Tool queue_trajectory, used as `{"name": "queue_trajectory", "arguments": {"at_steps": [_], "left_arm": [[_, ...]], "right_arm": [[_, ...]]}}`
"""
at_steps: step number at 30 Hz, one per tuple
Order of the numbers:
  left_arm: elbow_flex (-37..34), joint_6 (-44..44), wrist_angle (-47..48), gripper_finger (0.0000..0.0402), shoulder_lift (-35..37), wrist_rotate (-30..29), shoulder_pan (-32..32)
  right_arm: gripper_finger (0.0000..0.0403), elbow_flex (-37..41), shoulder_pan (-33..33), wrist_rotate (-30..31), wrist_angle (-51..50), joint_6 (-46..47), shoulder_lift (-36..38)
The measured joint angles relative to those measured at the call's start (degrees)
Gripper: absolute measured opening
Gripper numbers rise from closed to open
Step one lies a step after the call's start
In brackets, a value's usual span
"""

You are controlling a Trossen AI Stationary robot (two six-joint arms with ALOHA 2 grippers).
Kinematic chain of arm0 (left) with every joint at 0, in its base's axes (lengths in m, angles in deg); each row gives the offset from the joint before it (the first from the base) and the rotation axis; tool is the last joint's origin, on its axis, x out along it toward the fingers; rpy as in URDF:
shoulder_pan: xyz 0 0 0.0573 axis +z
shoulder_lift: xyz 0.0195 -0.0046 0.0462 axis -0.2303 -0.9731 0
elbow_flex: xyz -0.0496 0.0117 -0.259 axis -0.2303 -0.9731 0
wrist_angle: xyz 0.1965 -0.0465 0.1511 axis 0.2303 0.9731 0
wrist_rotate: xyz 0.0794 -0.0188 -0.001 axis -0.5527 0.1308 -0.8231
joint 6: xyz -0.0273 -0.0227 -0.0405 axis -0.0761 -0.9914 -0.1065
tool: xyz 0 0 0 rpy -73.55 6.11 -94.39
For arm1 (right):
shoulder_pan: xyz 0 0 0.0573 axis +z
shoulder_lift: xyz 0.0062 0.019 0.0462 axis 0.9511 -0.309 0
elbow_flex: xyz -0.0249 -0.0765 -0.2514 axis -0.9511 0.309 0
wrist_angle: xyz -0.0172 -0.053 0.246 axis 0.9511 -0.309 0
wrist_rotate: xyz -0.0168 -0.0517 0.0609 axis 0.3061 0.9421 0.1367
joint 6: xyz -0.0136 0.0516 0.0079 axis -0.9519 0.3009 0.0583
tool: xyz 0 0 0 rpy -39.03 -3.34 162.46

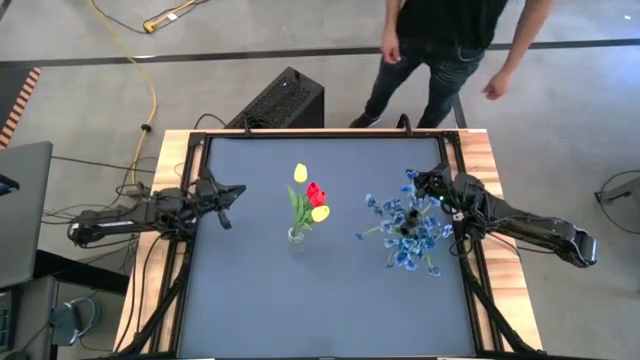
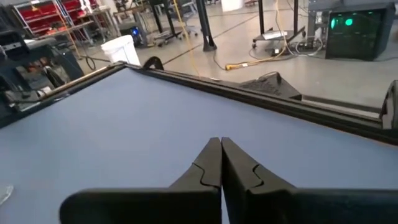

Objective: Sort flowers into vase by color
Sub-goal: Return to Home Position

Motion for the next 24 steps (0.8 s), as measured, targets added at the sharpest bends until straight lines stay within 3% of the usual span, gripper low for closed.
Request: {"name": "queue_trajectory", "arguments": {"at_steps": [8, 24], "left_arm": [[-3.2, -0.8, -7.0, 0.0000, -0.1, 6.0, 0.0], [-3.2, -1.5, -7.1, 0.0000, -0.1, 4.4, 0.0]], "right_arm": [[0.0031, 0.4, 0.0, -2.9, 0.2, -2.9, 0.0], [0.0037, 0.4, 0.0, -2.5, 0.0, -2.9, -0.1]]}}
